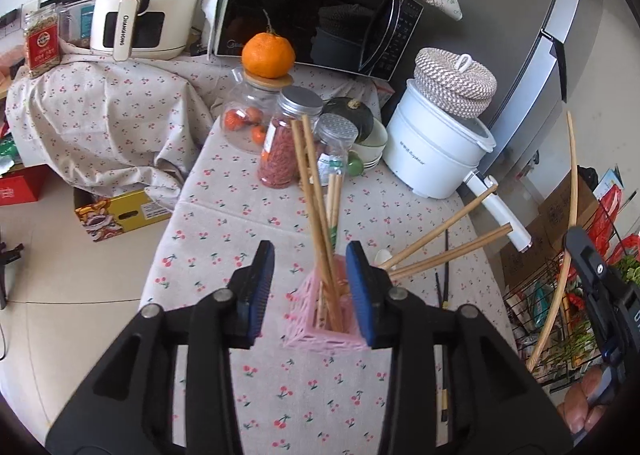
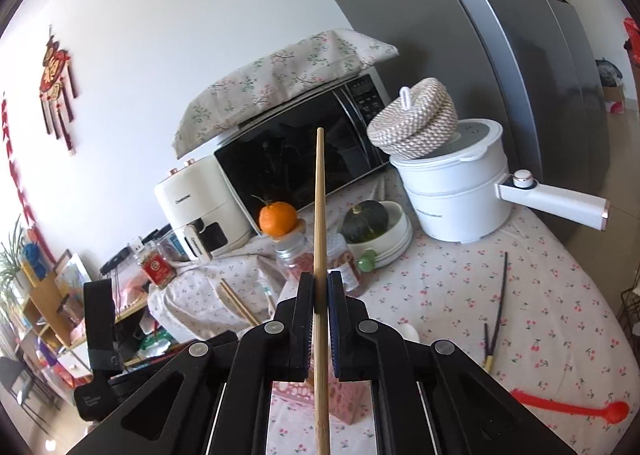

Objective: Organize utensils
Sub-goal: 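Lower the held chopstick into the basket and open the right gripper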

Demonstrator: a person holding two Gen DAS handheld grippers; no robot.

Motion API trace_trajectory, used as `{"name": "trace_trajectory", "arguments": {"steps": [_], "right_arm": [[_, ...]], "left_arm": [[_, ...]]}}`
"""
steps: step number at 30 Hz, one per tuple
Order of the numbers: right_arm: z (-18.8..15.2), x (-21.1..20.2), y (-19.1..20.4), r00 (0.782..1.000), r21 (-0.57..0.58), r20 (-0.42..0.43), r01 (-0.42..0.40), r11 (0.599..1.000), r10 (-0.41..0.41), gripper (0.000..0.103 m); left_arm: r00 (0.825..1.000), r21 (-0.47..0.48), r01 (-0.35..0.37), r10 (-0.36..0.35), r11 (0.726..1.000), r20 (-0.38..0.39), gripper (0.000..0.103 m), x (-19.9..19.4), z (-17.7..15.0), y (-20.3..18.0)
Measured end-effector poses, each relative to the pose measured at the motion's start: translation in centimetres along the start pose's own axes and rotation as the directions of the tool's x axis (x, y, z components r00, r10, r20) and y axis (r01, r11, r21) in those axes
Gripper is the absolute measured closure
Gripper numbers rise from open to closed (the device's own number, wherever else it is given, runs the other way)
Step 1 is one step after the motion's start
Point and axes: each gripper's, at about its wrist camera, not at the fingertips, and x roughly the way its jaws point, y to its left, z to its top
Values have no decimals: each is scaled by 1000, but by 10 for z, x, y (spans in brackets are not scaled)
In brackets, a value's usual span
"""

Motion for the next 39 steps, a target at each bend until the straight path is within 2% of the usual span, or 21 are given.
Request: {"name": "trace_trajectory", "arguments": {"steps": [1, 2, 6, 9, 13, 17, 23, 29, 32, 34, 36, 38, 39], "right_arm": [[-1, 4, 9, 1000, -7, 14, -11, 1000, 11, 96], [-2, 10, 17, 999, -13, 29, -20, 1000, 20, 96], [-10, 35, 44, 997, -73, 72, -27, 997, 32, 96], [-18, 50, 58, 990, -156, 144, 15, 988, 8, 96], [-33, 70, 64, 975, -205, 219, 92, 974, -46, 96], [-51, 89, 72, 951, -282, 290, 189, 941, -104, 96], [-76, 109, 75, 937, -353, 319, 256, 900, -141, 96], [-100, 109, 71, 946, -378, 288, 256, 890, -149, 95], [-105, 101, 70, 952, -374, 270, 241, 896, -143, 79], [-102, 91, 70, 954, -367, 267, 230, 901, -134, 64], [-96, 79, 71, 956, -356, 265, 222, 908, -130, 61], [-87, 68, 71, 957, -342, 257, 220, 914, -134, 54], [-82, 62, 70, 957, -328, 255, 221, 919, -140, 45]], "left_arm": [[1000, 8, -17, 17, 1000, -12, 47, -6, -2, 4], [999, 13, -30, 30, 999, -22, 43, -13, -4, 9], [998, -3, -19, 18, 1000, -66, 42, -28, -14, 29], [997, 16, -18, 19, 1000, -76, 42, -35, -20, 38], [996, 7, -8, 8, 1000, -88, 42, -42, -25, 50], [996, -10, -5, 4, 1000, -84, 42, -47, -25, 59], [996, -31, 6, -9, 1000, -90, 42, -46, -25, 62], [995, -23, 17, -19, 1000, -93, 42, -44, -24, 56], [995, -25, 19, -21, 1000, -99, 41, -41, -24, 56], [995, -21, 8, -10, 1000, -98, 39, -40, -24, 56], [995, -26, 0, -3, 1000, -101, 38, -39, -24, 58], [995, -32, 0, -3, 999, -104, 36, -39, -25, 59], [995, -31, -1, -2, 1000, -105, 35, -40, -25, 58]]}}
